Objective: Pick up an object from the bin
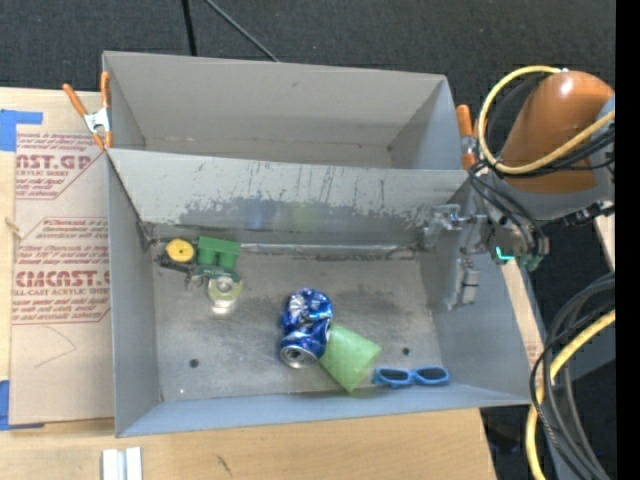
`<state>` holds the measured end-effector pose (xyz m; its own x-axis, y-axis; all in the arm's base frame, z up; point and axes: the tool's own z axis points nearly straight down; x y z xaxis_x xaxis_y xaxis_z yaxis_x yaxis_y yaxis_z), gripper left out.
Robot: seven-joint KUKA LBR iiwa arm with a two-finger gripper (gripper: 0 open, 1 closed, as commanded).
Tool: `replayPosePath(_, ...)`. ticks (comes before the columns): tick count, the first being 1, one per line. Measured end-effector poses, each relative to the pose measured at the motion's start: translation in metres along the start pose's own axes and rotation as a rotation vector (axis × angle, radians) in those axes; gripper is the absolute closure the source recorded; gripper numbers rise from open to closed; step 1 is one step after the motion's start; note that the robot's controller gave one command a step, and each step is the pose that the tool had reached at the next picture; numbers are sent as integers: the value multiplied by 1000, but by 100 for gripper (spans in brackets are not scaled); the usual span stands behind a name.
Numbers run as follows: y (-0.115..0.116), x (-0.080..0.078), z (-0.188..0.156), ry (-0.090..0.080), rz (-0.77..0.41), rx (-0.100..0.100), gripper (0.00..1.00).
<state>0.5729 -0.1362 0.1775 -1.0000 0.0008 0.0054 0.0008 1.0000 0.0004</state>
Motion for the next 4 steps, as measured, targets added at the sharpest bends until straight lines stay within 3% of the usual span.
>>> replayPosePath(1, 63, 30, 80, 3, -3, -4, 0)
replayPosePath(2, 119, 89, 104, -14, -164, 0, 0)
replayPosePath(3, 118, 89, 104, -11, -160, 1, 100)
replayPosePath(4, 131, 72, -7, -15, -187, 2, 100)
